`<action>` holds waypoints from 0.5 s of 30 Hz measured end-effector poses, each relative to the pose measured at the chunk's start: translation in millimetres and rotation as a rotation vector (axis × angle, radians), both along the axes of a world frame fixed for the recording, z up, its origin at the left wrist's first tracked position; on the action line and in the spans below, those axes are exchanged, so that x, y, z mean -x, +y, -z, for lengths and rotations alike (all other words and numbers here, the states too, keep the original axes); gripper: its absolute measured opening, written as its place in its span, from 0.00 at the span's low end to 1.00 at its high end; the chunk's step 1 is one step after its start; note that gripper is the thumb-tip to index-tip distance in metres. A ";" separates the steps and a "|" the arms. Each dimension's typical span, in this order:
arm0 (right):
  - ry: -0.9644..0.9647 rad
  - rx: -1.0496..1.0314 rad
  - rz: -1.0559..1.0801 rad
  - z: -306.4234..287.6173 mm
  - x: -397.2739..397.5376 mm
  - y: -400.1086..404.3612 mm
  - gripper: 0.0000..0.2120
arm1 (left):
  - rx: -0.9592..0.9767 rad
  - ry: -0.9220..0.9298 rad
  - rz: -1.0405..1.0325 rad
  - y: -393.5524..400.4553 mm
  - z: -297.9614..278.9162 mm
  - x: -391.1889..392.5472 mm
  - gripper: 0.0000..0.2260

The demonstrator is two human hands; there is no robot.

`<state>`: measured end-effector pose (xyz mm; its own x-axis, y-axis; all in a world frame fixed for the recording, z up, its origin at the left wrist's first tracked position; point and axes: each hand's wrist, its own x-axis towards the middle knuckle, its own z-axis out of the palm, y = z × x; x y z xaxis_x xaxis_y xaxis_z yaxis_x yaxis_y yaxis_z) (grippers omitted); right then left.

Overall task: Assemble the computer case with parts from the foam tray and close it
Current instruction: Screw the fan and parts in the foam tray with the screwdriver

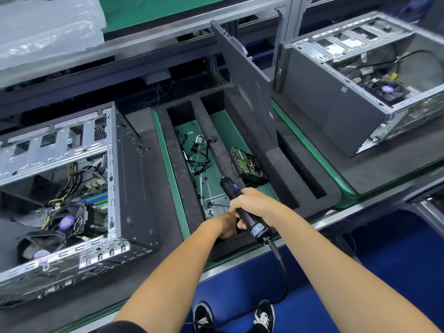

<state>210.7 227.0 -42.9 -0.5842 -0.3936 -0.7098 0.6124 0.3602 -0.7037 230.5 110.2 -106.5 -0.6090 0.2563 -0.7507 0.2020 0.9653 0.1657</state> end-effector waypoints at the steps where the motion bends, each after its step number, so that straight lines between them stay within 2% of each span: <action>1: 0.000 0.000 0.000 -0.3 -0.2 0.3 0.11 | -0.007 -0.012 -0.003 0.1 0.0 0.4 0.11; 12: 0.012 0.025 0.005 -8.9 0.3 4.3 0.11 | -0.083 0.006 -0.116 -2.6 1.7 3.0 0.13; 15: 0.026 0.076 0.020 -17.5 1.4 7.7 0.09 | -0.158 0.046 -0.167 -6.1 -6.6 7.9 0.06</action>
